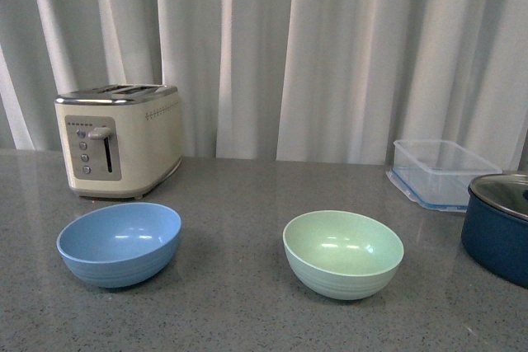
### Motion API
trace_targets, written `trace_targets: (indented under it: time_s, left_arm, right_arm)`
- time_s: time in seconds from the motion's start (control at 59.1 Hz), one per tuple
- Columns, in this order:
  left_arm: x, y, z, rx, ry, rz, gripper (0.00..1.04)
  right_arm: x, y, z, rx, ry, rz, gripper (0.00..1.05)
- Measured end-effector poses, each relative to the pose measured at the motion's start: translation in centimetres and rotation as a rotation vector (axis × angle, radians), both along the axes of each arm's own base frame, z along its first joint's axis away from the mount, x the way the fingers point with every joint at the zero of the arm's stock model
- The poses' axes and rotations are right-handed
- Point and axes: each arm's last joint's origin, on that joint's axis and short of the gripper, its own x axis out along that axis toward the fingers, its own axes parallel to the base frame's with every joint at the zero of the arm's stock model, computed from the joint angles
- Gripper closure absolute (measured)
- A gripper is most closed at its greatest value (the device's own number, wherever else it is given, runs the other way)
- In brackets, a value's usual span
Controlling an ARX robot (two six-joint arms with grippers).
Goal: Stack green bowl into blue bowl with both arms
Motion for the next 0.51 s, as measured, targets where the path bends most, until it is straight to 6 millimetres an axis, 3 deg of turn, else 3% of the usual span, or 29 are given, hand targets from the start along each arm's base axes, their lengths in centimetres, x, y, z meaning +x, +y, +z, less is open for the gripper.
trace_targets:
  time_s: [0.508]
  left_arm:
    - [0.00,0.00,0.00,0.000,0.000,0.000,0.07]
  right_arm:
    - [0.00,0.00,0.00,0.000,0.000,0.000,0.10]
